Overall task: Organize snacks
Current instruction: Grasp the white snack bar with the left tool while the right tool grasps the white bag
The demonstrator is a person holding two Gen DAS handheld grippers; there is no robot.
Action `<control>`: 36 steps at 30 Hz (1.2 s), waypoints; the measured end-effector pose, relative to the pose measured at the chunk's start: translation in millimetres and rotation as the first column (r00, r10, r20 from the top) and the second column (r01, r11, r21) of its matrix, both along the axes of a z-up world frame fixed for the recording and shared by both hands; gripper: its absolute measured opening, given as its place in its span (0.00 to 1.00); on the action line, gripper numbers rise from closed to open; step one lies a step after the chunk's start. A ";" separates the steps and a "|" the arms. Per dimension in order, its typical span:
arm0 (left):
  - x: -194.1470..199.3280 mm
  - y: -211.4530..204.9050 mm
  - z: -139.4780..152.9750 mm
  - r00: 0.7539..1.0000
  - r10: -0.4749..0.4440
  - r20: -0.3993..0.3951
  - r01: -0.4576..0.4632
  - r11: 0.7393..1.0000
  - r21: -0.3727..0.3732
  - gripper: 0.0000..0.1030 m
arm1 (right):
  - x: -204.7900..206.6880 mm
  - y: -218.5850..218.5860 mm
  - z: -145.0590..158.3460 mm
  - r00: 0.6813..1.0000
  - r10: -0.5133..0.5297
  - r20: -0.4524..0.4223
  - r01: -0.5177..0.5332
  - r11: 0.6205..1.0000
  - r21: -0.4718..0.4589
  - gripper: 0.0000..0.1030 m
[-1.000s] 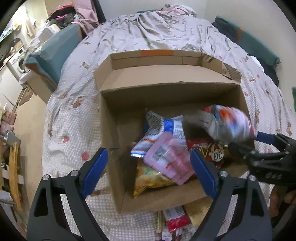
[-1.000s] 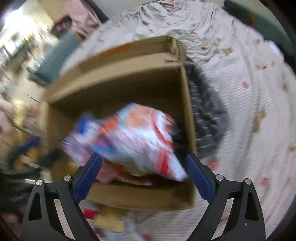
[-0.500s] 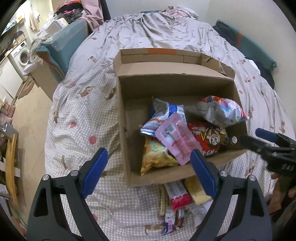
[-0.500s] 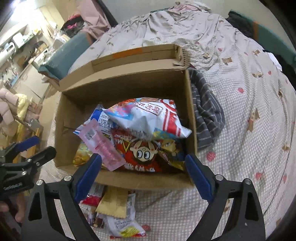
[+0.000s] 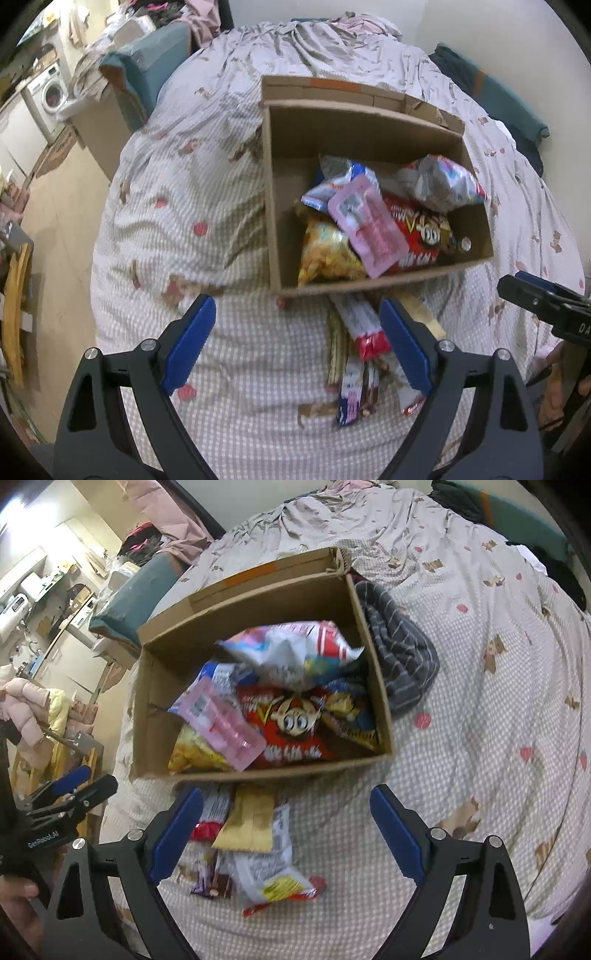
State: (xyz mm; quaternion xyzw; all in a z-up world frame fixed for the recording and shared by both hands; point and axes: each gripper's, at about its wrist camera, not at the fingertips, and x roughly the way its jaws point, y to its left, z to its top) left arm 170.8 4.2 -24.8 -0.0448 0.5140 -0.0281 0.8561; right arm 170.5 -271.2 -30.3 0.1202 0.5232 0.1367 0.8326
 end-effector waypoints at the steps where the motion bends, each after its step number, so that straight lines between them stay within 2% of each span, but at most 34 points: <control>1: -4.2 2.7 -2.2 1.000 0.005 -0.007 -0.005 1.000 -0.010 0.86 | -3.7 1.7 -0.6 1.000 0.004 0.000 -0.004 1.000 0.002 0.91; 11: -33.2 5.0 -20.4 0.999 -0.001 -0.048 0.000 1.000 -0.011 0.86 | -41.1 16.2 -12.7 0.998 0.044 -0.036 -0.044 0.999 0.001 0.91; 16: -38.0 -2.0 -33.1 0.998 -0.030 -0.059 0.032 0.999 0.029 0.86 | -47.6 14.4 -24.8 0.996 0.029 -0.081 -0.026 0.999 0.047 0.91; 19: -36.0 -0.8 -40.9 0.997 -0.022 -0.071 0.023 1.000 0.011 0.86 | -44.2 13.9 -34.0 0.995 0.010 -0.102 -0.006 0.999 0.042 0.91; 23: -32.1 1.0 -59.3 0.991 -0.002 -0.133 0.000 1.000 -0.012 0.86 | -40.5 9.9 -44.4 0.992 -0.005 -0.126 0.010 0.999 0.035 0.91; 27: -31.2 -15.5 -81.3 0.979 -0.064 -0.194 0.064 0.998 -0.008 0.86 | -38.5 1.1 -49.4 0.988 -0.041 -0.147 0.047 0.998 0.039 0.91; 29: -31.1 -27.3 -90.5 0.970 -0.103 -0.218 0.101 0.995 -0.023 0.82 | -36.9 -2.8 -50.0 0.986 -0.060 -0.153 0.069 0.996 0.051 0.91; 31: -31.2 -40.0 -99.3 0.961 -0.137 -0.242 0.136 0.990 -0.021 0.67 | -36.1 -4.2 -48.8 0.987 -0.067 -0.149 0.076 0.996 0.049 0.91; 33: -31.0 -50.5 -108.5 0.949 -0.169 -0.266 0.170 0.985 -0.020 0.57 | -36.4 -4.7 -48.3 0.987 -0.069 -0.146 0.076 0.996 0.045 0.91; 36: -31.6 -61.2 -115.5 0.938 -0.205 -0.281 0.206 0.978 -0.026 0.53 | -37.9 -4.8 -49.5 0.986 -0.065 -0.152 0.072 0.997 0.041 0.91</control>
